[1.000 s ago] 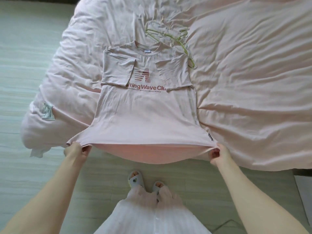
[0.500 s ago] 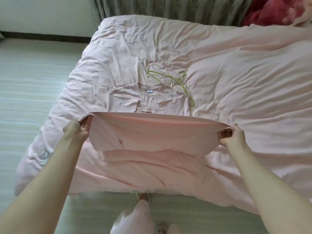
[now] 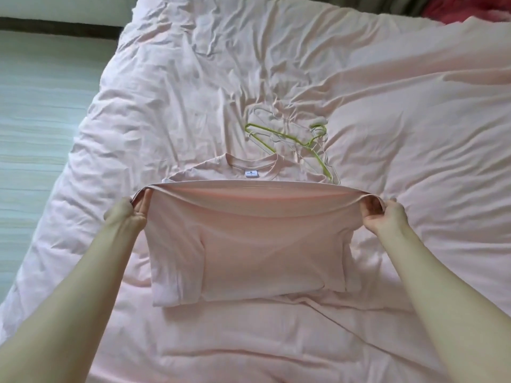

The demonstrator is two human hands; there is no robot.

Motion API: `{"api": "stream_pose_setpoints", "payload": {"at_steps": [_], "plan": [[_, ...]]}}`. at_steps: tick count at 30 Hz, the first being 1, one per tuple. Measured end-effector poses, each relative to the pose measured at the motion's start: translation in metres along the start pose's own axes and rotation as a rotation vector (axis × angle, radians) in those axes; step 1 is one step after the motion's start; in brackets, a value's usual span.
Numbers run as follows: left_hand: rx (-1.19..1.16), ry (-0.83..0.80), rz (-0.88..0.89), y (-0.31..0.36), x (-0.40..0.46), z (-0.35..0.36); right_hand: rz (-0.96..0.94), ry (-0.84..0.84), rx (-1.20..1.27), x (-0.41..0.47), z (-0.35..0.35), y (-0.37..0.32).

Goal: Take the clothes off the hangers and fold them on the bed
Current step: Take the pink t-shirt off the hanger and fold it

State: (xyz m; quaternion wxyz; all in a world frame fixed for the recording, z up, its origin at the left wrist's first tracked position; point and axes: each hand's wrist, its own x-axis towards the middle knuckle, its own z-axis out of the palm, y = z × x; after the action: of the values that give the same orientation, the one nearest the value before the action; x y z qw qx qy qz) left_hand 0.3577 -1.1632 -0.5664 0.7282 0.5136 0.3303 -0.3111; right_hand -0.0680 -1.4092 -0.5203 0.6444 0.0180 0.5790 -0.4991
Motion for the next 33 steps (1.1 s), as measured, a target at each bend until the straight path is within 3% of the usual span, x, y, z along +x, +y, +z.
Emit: {"api": "stream_pose_setpoints", "payload": {"at_steps": [11, 14, 19, 23, 27, 31, 33], "plan": [[0.112, 0.100, 0.040, -0.013, 0.080, 0.067, 0.000, 0.036, -0.179, 0.111, 0.093, 0.033], [0.175, 0.039, 0.044, -0.025, 0.102, 0.085, 0.021, 0.001, -0.200, 0.134, 0.111, 0.047], [0.553, -0.041, 0.059, -0.056, 0.114, 0.082, 0.080, -0.052, -0.435, 0.149, 0.105, 0.073], [0.631, 0.005, 0.212, -0.065, 0.110, 0.072, 0.114, -0.064, -0.614, 0.150, 0.084, 0.094], [0.856, -0.011, 0.373, -0.072, 0.092, 0.064, 0.159, -0.085, -0.882, 0.134, 0.072, 0.115], [1.097, -0.157, 0.561, -0.082, 0.077, 0.073, -0.008, -0.114, -0.939, 0.128, 0.092, 0.131], [1.310, -0.232, 0.819, -0.085, 0.076, 0.087, -0.179, -0.108, -1.099, 0.132, 0.104, 0.134]]}}
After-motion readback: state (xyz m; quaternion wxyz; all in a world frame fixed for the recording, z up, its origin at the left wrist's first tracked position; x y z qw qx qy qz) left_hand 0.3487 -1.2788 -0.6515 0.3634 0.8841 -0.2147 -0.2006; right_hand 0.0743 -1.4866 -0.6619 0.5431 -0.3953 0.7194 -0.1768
